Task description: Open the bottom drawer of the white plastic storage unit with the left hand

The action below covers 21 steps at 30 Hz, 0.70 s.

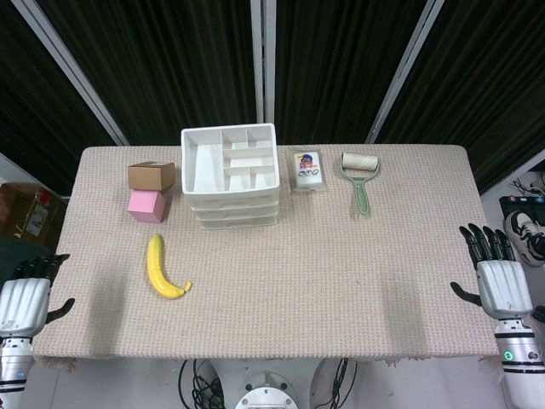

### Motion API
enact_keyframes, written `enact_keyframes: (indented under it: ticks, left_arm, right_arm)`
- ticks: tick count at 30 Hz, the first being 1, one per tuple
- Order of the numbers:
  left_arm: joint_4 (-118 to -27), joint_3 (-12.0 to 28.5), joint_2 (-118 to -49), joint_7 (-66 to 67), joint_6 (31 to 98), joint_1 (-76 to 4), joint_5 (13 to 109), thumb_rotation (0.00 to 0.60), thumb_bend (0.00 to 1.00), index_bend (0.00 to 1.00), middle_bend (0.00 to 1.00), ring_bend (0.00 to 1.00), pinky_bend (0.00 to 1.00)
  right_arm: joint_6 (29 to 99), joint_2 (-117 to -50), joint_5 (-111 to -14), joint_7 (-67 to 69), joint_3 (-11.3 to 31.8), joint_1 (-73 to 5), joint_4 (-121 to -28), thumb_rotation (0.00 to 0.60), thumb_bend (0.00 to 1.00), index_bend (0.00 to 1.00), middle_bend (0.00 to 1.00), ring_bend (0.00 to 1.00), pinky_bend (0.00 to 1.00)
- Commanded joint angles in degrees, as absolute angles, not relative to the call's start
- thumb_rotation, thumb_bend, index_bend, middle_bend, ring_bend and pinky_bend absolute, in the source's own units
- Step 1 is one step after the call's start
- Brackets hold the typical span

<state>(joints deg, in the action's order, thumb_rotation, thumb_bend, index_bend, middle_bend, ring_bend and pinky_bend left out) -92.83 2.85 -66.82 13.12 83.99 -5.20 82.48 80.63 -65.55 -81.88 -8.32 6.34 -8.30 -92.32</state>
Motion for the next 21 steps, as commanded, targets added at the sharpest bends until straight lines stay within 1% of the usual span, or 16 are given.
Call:
enact_keyframes:
  ticks: [1, 8, 17, 18, 20, 21]
  left_arm:
    - [-92.8, 2.8, -67.1, 13.2, 83.6, -5.3, 82.2, 0.6, 0.17, 0.21, 0.22, 0.21, 0.21]
    - [-93.1, 2.7, -67.5, 13.9, 85.6, -4.6, 83.0, 0.6, 0.17, 0.21, 0.22, 0.21, 0.21]
    - [-95.5, 1.6, -66.7, 14.8, 88.7, -2.9, 85.2, 0.6, 0.17, 0.21, 0.22, 0.21, 0.21]
    - [-96.0, 1.5, -66.8, 14.5, 89.2, -2.6, 85.5, 0.6, 0.16, 0.22, 0.22, 0.21, 0.22]
    - [-97.0, 1.7, -67.4, 13.5, 89.8, -2.5, 86.0, 0.6, 0.16, 0.23, 0.24, 0.24, 0.27]
    - [-97.7, 1.9, -68.1, 12.7, 89.9, -2.7, 86.4, 0.6, 0.16, 0.24, 0.26, 0.26, 0.32]
  right_arm:
    - [80.1, -65.7, -81.6, -8.7, 6.5, -8.8, -92.5, 0.6, 0.08, 0.0, 0.05, 0.0, 0.0]
    - [80.7, -65.7, -81.6, -7.8, 6.5, -8.6, -92.0, 0.6, 0.08, 0.0, 0.05, 0.0, 0.0]
    - [84.9, -64.9, -83.2, -3.6, 5.4, -5.6, -90.6, 0.6, 0.08, 0.0, 0.05, 0.0, 0.0]
    - [85.5, -64.9, -83.3, -2.9, 5.2, -5.2, -90.3, 0.6, 0.08, 0.0, 0.05, 0.0, 0.0]
    - [86.4, -64.7, -83.8, -1.7, 5.0, -4.6, -90.0, 0.6, 0.08, 0.0, 0.05, 0.0, 0.0]
    - [86.9, -64.6, -84.1, -0.8, 4.9, -4.3, -89.8, 0.6, 0.08, 0.0, 0.05, 0.0, 0.0]
